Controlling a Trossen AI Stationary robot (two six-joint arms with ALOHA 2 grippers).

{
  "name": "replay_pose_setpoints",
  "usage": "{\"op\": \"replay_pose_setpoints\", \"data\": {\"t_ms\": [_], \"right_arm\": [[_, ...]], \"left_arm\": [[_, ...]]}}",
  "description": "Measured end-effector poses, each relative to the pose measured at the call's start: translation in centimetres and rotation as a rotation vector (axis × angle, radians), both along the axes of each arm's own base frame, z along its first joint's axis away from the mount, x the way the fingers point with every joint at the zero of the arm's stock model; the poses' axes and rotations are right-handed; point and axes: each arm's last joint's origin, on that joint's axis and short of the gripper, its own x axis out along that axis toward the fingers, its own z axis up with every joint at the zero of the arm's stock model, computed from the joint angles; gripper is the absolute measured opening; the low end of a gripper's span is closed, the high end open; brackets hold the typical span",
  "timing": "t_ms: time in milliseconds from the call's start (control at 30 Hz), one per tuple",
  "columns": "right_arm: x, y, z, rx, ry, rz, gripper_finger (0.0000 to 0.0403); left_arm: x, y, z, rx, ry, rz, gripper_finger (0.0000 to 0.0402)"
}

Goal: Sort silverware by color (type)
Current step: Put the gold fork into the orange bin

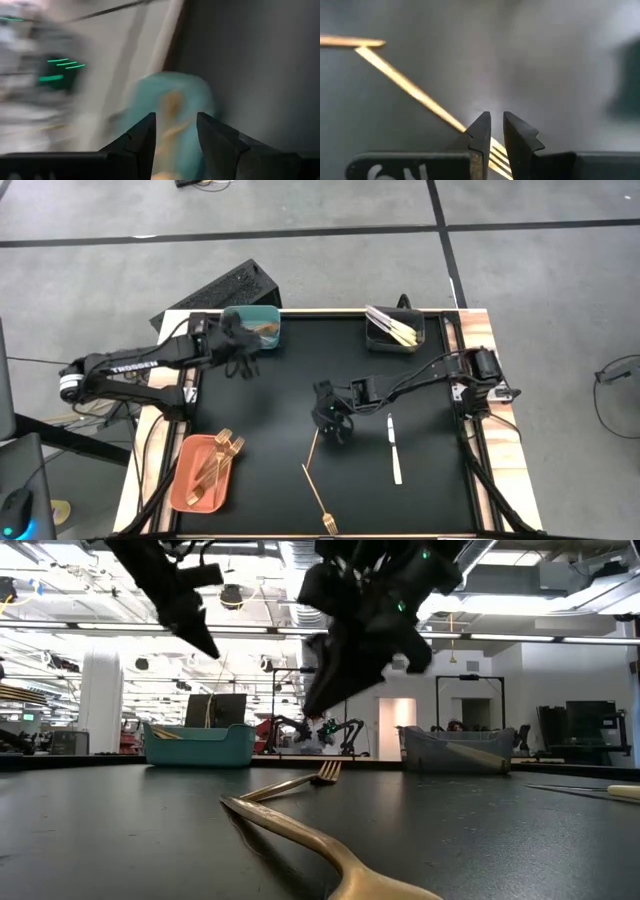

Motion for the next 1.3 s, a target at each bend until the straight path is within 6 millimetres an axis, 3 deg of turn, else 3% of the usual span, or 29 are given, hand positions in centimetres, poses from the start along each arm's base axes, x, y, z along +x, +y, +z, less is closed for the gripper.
{"op": "replay_pose_setpoints", "data": {"t_ms": [167, 400, 700, 1033, 1300], "right_arm": [[0.5, 0.2, -2.7, 0.020, 0.077, 0.170, 0.0078], [1.1, 0.3, -5.6, 0.013, 0.129, 0.213, 0.0078], [0.9, -0.1, -5.6, -0.051, 0.143, 0.201, 0.0078], [1.7, -0.1, -4.4, -0.115, 0.093, 0.283, 0.0079], [1.6, -1.0, -5.1, -0.083, 0.095, 0.311, 0.0149]], "left_arm": [[1.1, -2.7, -0.2, -0.376, -0.237, -0.112, 0.0133], [1.7, -6.1, -2.4, -0.472, -0.331, -0.037, 0.0132], [1.6, -9.7, -5.8, -0.475, -0.505, 0.027, 0.0132], [0.6, -10.7, -8.5, -0.466, -0.604, 0.135, 0.0132], [0.2, -10.7, -9.4, -0.493, -0.623, 0.180, 0.0132]]}}
